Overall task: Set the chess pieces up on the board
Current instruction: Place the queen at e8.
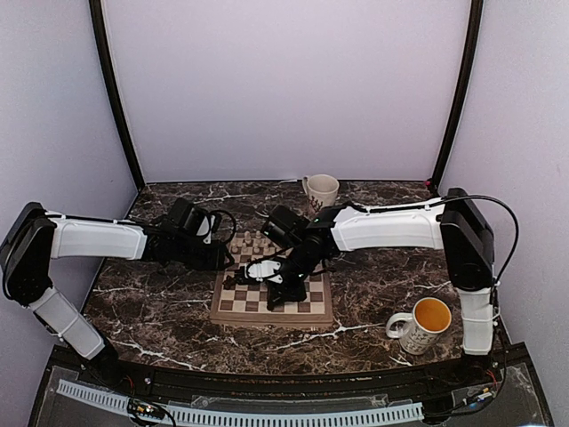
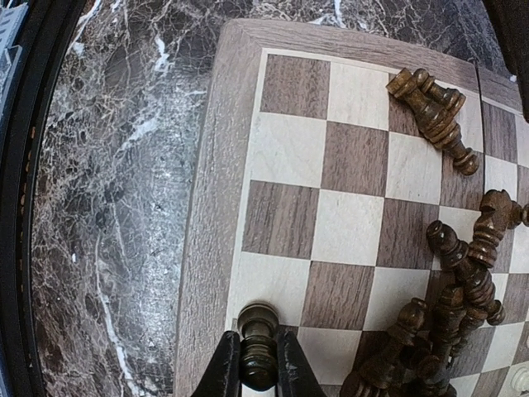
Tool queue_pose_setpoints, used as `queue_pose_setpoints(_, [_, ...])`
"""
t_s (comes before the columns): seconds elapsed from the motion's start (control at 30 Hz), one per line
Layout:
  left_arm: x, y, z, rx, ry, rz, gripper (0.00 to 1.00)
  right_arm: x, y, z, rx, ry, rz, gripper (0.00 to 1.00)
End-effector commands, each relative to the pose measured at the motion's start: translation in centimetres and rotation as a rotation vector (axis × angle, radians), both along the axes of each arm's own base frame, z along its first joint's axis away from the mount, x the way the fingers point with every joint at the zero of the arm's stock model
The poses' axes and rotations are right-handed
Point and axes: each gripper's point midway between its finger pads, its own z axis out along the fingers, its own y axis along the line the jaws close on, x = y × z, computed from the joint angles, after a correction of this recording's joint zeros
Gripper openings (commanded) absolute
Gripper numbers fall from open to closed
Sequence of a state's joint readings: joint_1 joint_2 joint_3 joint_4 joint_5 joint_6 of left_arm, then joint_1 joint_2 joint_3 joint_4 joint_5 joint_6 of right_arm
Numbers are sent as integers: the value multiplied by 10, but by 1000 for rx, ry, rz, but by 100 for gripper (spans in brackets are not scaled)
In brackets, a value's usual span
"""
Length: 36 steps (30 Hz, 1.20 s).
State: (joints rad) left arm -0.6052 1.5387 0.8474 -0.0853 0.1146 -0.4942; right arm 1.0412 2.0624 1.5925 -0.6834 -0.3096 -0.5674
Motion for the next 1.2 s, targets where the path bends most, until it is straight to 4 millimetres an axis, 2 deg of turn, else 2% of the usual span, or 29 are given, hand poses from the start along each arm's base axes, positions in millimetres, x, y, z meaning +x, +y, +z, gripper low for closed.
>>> queue_pose_setpoints(0.0, [-3, 2, 5, -6, -17, 1, 35, 4, 17, 5, 31, -31, -6, 8])
queue_pose_setpoints(0.23, [-5, 3, 4, -5, -16, 1, 35, 6, 18, 1, 24, -34, -14, 10])
queue_pose_setpoints(0.87, [-7, 3, 1, -10, -13, -3, 35, -4, 24, -1, 29, -3, 12, 11])
queue_pose_setpoints(1.17, [-8, 3, 0, -10, -11, -5, 35, -4, 23, -5, 21, -6, 9, 16])
